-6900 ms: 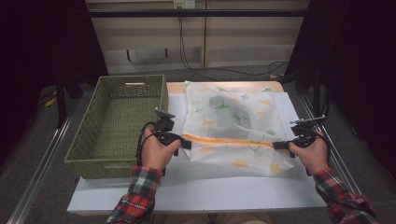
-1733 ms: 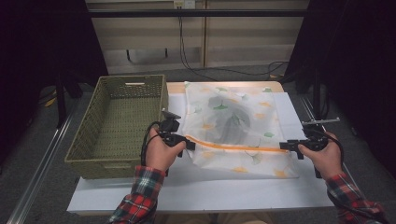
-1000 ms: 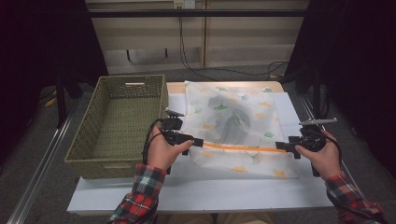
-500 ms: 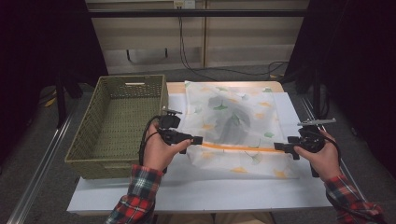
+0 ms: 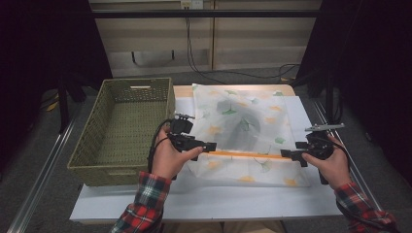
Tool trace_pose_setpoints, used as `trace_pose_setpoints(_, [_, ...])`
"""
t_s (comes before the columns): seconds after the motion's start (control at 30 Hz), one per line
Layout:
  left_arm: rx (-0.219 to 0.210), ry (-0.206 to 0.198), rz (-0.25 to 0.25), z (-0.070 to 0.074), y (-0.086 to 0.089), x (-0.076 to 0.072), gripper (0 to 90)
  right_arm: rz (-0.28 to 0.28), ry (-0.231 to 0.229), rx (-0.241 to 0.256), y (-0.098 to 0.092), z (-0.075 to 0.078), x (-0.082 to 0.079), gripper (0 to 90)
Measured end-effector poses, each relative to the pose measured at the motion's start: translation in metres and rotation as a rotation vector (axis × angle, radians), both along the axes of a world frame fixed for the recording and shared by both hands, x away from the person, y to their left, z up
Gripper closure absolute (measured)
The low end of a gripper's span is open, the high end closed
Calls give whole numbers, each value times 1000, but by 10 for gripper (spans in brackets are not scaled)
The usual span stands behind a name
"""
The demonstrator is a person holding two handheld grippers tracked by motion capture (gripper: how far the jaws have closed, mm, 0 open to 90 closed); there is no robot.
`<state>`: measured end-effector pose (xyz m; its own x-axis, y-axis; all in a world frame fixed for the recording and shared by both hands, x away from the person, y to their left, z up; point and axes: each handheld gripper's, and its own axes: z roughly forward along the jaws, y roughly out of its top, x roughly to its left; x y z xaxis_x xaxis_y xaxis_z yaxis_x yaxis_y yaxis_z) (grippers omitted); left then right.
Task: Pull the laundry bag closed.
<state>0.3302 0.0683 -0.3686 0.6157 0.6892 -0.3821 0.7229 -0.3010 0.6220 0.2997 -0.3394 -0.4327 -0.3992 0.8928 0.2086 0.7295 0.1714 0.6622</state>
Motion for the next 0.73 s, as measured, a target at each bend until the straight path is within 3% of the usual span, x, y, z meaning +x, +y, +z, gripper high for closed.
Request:
trace_pose_setpoints(0.07, [2,0,-13,-2,-5,-1,125,3,-1,-5,1,-1,0,185])
trace_pose_setpoints(0.17, [-34,16,-31,-8,-13,-2,119,0,-1,2,2,-2,0,182])
trace_pose_setpoints(0.43, [-19,14,-91,-19,-27,-2,110,9,-1,16,8,-2,-1,169])
trace_pose_setpoints(0.73, [-19,22,-121,-27,-34,1,109,5,-12,25,6,-5,1,159])
